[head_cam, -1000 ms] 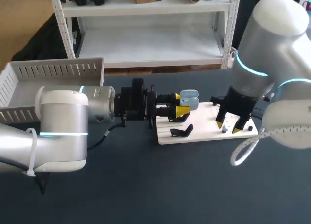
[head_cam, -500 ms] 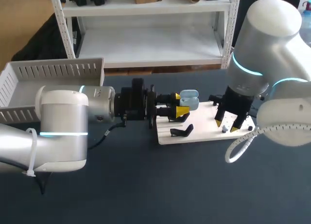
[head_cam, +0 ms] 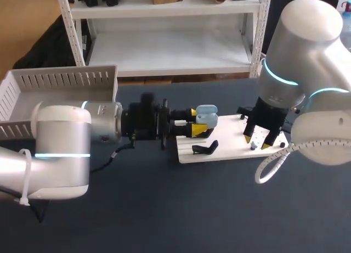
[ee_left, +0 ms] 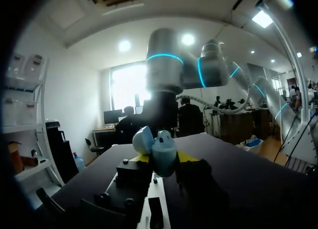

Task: Pick up each earbud case from the left stands, insert the matching earbuds, close the lid, and place the case in the box.

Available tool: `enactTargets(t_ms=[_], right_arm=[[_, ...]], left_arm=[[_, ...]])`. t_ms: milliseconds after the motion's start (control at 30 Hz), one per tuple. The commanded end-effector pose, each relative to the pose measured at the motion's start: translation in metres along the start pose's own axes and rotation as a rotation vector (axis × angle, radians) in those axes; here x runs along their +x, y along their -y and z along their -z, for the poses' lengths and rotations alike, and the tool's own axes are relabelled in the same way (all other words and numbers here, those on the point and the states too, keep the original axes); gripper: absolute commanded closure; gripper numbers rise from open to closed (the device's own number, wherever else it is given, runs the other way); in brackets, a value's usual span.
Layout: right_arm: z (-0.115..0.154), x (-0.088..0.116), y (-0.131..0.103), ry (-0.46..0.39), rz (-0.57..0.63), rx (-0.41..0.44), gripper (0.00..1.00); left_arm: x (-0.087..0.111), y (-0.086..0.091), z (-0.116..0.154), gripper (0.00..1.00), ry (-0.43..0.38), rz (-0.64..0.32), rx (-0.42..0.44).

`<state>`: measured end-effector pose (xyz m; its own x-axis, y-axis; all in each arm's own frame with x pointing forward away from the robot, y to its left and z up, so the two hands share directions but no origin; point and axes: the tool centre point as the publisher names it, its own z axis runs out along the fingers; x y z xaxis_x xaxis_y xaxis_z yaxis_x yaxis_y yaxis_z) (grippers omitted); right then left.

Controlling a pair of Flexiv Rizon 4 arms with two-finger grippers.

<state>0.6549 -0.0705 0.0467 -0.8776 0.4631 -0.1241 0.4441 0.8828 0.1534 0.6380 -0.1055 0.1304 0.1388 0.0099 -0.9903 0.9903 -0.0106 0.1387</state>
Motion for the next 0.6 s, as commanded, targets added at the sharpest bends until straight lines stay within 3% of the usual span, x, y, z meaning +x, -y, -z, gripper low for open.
enactTargets(t_ms=[33,600], right_arm=[[-0.003,0.001,-0.002,-0.005,0.001,-0.001,0.62],[-0.017,-0.002,-0.004,-0.015,-0.005,0.018,0.64]], left_arm=[[-0.001,0.007,0.002,1.0,0.007,-0.01,-0.019],[-0.002,0.007,0.001,1.0,0.012,-0.012,-0.013]])
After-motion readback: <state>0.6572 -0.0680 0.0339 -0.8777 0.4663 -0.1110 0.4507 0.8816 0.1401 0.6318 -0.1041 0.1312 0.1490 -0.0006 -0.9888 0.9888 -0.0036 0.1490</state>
